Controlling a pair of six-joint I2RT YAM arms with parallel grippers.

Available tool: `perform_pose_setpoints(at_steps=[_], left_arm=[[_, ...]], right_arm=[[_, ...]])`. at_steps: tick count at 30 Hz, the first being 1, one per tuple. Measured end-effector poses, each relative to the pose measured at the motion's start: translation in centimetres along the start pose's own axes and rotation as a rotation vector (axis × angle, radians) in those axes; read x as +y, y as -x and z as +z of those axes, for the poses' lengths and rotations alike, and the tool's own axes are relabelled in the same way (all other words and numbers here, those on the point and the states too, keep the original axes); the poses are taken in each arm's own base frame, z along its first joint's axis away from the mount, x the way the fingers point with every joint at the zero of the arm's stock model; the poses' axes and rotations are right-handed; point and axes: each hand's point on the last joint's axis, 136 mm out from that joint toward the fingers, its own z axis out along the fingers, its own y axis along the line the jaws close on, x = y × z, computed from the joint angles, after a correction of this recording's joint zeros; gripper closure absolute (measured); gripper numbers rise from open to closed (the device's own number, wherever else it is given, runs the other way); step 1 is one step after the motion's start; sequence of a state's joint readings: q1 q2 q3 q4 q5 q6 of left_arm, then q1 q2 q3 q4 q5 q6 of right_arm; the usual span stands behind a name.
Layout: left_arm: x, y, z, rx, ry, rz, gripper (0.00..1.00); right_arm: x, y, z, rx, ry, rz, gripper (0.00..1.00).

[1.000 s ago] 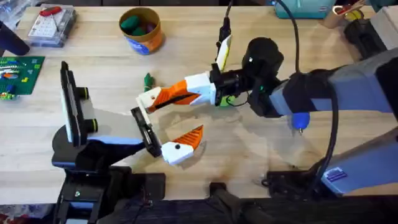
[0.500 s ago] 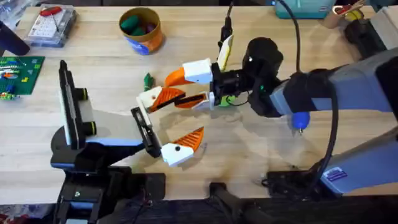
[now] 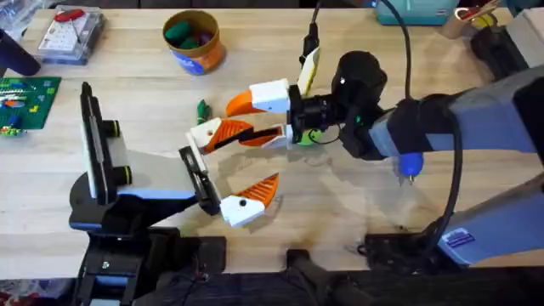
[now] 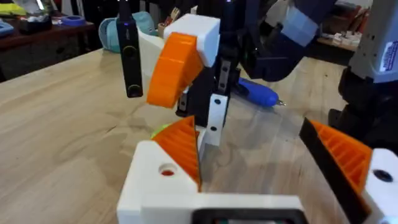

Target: Pick up the gripper from the table and insert it into the empty holder that is missing its gripper. Then pick up a screw, insert it into the mounting hole, and use the screwdriver to tighten it. Finally, clean up the table by picking up the vegetable and placing it into the bucket.

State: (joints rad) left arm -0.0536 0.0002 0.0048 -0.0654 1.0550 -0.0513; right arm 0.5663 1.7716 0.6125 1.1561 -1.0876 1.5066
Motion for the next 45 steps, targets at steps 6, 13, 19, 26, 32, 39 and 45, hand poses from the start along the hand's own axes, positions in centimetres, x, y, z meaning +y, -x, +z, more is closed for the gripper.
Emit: perform_pose_setpoints(at_steps=[6, 13, 19, 26, 32, 39, 45], left_arm=[[0.0, 0.0, 0.0, 0.000, 0.000, 0.001, 0.009], [0.0, 0.0, 0.0, 0.000, 0.000, 0.003, 0.009], [0.0, 0.0, 0.0, 0.000, 0.000, 0.003, 0.009], [0.0, 0.0, 0.0, 0.000, 0.000, 0.004, 0.009], [0.0, 0.0, 0.0, 0.000, 0.000, 0.004, 0.009], [0.0, 0.0, 0.0, 0.000, 0.000, 0.004, 0.009], [0.0, 0.0, 0.0, 0.000, 0.000, 0.004, 0.009]], right_arm=[[0.0, 0.0, 0.0, 0.001, 0.000, -0.001, 0.015], [0.2, -0.5, -1.7, 0.070, 0.012, -0.052, 0.015], [1.0, 0.9, -4.6, 0.080, 0.026, -0.080, 0.015], [2.0, 1.6, -4.9, 0.171, 0.013, -0.024, 0.015], [2.0, 1.5, -5.2, 0.201, 0.021, -0.051, 0.015], [2.2, 1.0, -5.4, 0.233, 0.043, -0.121, 0.071], [1.3, 1.7, -5.1, 0.238, 0.042, -0.110, 0.096]])
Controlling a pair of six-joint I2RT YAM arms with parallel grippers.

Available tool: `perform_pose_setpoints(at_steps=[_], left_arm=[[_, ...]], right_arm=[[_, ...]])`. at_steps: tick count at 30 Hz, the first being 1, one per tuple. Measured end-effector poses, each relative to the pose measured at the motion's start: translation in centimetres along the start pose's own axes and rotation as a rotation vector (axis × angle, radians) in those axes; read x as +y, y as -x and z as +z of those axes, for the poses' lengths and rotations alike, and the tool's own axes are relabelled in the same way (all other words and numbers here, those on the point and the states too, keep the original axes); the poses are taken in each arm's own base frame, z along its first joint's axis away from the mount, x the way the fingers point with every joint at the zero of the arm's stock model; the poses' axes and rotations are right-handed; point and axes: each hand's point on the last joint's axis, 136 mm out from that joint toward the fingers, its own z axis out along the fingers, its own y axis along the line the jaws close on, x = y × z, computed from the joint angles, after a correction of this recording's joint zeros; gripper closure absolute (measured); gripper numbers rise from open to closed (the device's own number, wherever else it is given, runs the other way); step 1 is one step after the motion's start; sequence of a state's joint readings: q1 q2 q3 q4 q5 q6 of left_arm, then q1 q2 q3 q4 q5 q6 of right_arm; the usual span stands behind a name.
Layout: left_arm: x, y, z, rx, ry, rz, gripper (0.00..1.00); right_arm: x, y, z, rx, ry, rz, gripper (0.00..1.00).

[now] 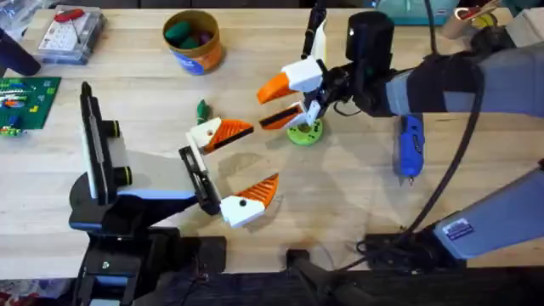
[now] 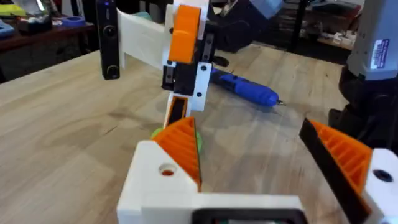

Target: Pick up the gripper from the table and insert it into the empty holder that is missing its gripper. Then pick up a screw, insert it into the mounting hole, and use the screwdriver to tighten it. Finally, clean up the table by picking up the vegetable and placing it into the bucket.

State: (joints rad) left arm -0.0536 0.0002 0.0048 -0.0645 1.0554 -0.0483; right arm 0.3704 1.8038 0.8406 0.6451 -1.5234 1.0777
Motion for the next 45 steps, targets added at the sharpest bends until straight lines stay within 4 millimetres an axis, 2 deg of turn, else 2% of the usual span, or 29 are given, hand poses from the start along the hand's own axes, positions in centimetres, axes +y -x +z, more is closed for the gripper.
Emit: perform_pose_setpoints(at_steps=[4, 9, 19, 28, 31, 35, 36, 45], left_arm=[[0.0, 0.0, 0.0, 0.000, 0.000, 0.000, 0.009], [0.0, 0.0, 0.0, 0.000, 0.000, 0.000, 0.009], [0.0, 0.0, 0.0, 0.000, 0.000, 0.000, 0.009], [0.0, 0.0, 0.0, 0.000, 0.000, 0.000, 0.009], [0.0, 0.0, 0.0, 0.000, 0.000, 0.000, 0.009], [0.0, 0.0, 0.0, 0.000, 0.000, 0.000, 0.009], [0.0, 0.0, 0.0, 0.000, 0.000, 0.000, 0.009], [0.0, -0.1, 0.0, 0.002, 0.000, -0.003, 0.009]], right_arm=[[-0.8, -0.1, 0.3, 0.010, 0.000, 0.025, 0.203], [-1.1, -0.5, 1.4, 0.042, 0.003, 0.033, 0.219], [-0.9, -0.8, 2.2, 0.064, 0.004, 0.029, 0.372], [-0.9, -1.1, 2.9, 0.082, 0.005, 0.028, 0.413], [-0.7, -1.4, 3.4, 0.099, 0.005, 0.032, 0.471], [-0.7, -1.4, 3.6, 0.104, 0.006, 0.031, 0.485], [-0.7, -1.4, 3.6, 0.104, 0.006, 0.031, 0.511], [-0.6, -1.4, 3.6, 0.105, 0.007, 0.031, 0.963]])
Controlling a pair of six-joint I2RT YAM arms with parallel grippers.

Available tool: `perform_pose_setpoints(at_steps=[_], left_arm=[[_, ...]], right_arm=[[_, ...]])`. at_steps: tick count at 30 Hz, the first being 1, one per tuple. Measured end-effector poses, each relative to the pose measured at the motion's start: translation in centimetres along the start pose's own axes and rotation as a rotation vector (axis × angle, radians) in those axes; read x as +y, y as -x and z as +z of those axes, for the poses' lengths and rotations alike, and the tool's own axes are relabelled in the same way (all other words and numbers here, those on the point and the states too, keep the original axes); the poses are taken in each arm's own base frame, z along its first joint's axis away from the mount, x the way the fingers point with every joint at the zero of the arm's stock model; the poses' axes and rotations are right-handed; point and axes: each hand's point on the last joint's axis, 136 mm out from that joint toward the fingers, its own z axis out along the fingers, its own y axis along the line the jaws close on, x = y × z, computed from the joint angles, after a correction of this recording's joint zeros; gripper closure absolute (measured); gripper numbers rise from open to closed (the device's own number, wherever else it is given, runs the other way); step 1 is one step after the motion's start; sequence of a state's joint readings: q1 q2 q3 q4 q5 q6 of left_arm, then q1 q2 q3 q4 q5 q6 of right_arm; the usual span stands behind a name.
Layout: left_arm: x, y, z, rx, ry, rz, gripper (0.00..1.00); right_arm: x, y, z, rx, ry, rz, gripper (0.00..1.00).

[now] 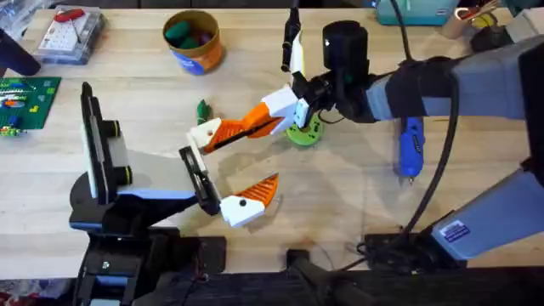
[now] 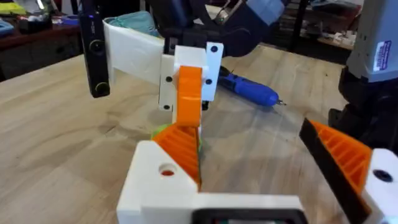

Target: Pick up the gripper from the table and insert it into the empty holder that is missing its gripper. Then pick up a screw, insert it into the mounting hole, and use the screwdriver to tighten it. Finally, clean up the table by picking up the vegetable and placing it into the bucket.

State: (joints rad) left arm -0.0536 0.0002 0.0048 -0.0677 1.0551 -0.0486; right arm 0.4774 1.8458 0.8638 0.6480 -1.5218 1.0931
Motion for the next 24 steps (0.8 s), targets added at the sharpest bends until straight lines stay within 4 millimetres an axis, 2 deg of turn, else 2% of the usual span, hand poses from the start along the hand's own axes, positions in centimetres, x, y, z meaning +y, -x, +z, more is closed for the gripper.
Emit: perform_pose_setpoints(at_steps=[2, 24], left_arm=[[0.00, 0.00, 0.00, 0.000, 0.000, 0.000, 0.009], [0.01, 0.00, 0.00, 0.000, 0.001, 0.000, 0.009]], right_arm=[[0.03, 0.01, -0.02, 0.001, 0.001, 0.002, 0.991], [0.00, 0.12, -0.03, -0.005, -0.002, 0.001, 0.994]])
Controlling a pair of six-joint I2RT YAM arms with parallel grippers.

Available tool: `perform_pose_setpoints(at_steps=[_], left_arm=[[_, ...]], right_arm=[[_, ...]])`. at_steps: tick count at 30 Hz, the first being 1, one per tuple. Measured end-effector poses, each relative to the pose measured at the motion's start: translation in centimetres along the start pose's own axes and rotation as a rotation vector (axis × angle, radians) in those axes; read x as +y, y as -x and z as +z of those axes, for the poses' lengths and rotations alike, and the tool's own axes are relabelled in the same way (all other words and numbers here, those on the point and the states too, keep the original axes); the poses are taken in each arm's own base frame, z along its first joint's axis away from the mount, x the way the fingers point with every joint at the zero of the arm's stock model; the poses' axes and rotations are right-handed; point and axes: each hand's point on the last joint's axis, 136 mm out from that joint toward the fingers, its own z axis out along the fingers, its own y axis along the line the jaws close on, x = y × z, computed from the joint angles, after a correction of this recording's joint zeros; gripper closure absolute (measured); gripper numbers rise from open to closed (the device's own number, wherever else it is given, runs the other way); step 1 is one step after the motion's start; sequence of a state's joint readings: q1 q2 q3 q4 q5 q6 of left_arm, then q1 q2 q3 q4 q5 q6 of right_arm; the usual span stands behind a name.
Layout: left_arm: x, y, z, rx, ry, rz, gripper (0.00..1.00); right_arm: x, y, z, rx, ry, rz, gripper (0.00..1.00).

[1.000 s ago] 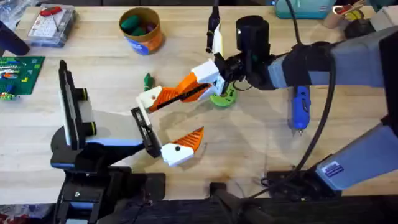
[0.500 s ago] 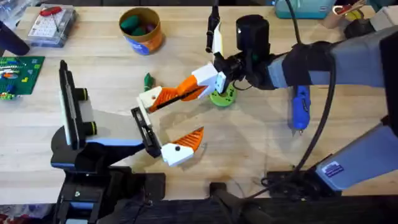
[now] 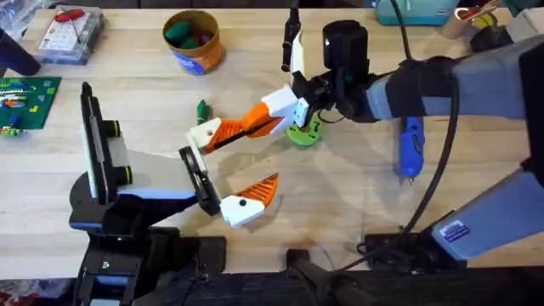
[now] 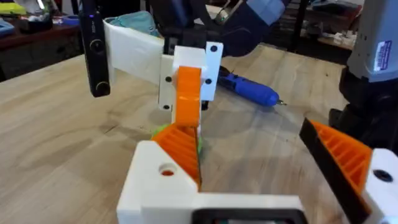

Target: Pick up the gripper from the table and insert it into the empty holder that is missing its gripper. Then pick up a screw, insert it into the mounting hole, and use the screwdriver to tighten it. Finally, clean up the table by picking up the vegetable and placing it into the bucket.

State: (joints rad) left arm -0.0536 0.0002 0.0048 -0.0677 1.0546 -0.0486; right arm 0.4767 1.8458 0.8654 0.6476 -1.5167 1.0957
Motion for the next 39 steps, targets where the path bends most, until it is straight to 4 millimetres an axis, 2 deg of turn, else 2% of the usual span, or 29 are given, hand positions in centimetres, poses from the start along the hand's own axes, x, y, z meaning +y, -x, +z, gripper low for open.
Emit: perform_pose_setpoints(at_steps=[39], left_arm=[[0.8, -0.2, 0.0, 0.004, 0.045, -0.015, 0.009]], right_arm=[[-0.4, 1.0, 0.4, -0.102, -0.056, -0.018, 0.995]])
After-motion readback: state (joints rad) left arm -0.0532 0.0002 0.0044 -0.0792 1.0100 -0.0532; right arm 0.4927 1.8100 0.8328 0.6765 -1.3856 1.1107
